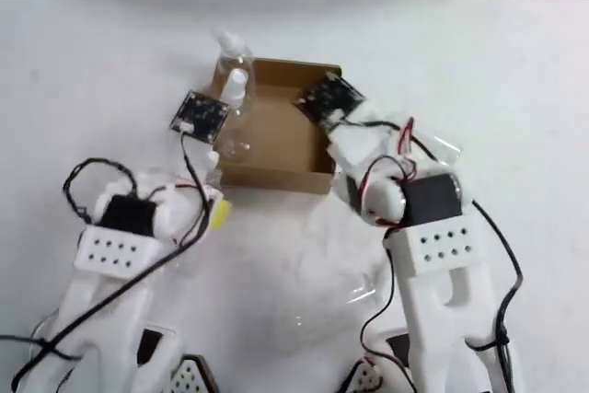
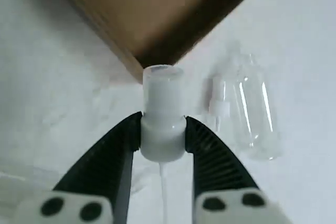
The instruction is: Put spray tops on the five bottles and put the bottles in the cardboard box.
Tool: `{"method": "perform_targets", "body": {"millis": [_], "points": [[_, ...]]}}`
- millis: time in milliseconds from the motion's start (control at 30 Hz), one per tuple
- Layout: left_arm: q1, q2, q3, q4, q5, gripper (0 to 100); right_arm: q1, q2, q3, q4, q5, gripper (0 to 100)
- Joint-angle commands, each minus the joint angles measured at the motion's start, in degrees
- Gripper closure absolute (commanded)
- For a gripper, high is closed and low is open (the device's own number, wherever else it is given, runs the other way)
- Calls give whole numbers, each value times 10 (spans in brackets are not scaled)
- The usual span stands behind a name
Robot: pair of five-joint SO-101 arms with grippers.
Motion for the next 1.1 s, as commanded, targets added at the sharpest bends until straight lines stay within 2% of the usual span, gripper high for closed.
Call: {"method": "perform_targets", "body": {"millis": [0, 133, 267, 433, 533, 700, 833, 967, 1067], "points": [[-36, -66, 4, -9, 3, 913, -14, -15, -48, -31, -45, 982], [-57, -103, 33, -47, 3, 913, -34, -15, -109, -35, -219, 983], [-57, -136, 39, -47, 3, 913, -88, -15, -139, -50, -292, 983], [-90, -177, 40, -47, 4, 913, -182, -15, -142, -51, -297, 983], [-98, -200, 47, -49, 4, 913, -212, -15, -147, -58, -297, 983], [-95, -248, 61, -51, 6, 913, -240, -44, -174, -140, -297, 983], [-98, -295, 62, -51, 79, 913, -261, -87, -176, -239, -298, 983], [-95, -339, 73, -55, 102, 913, -264, -121, -175, -266, -302, 983], [-95, -377, 101, -95, 105, 913, -263, -151, -173, -275, -303, 983]]}}
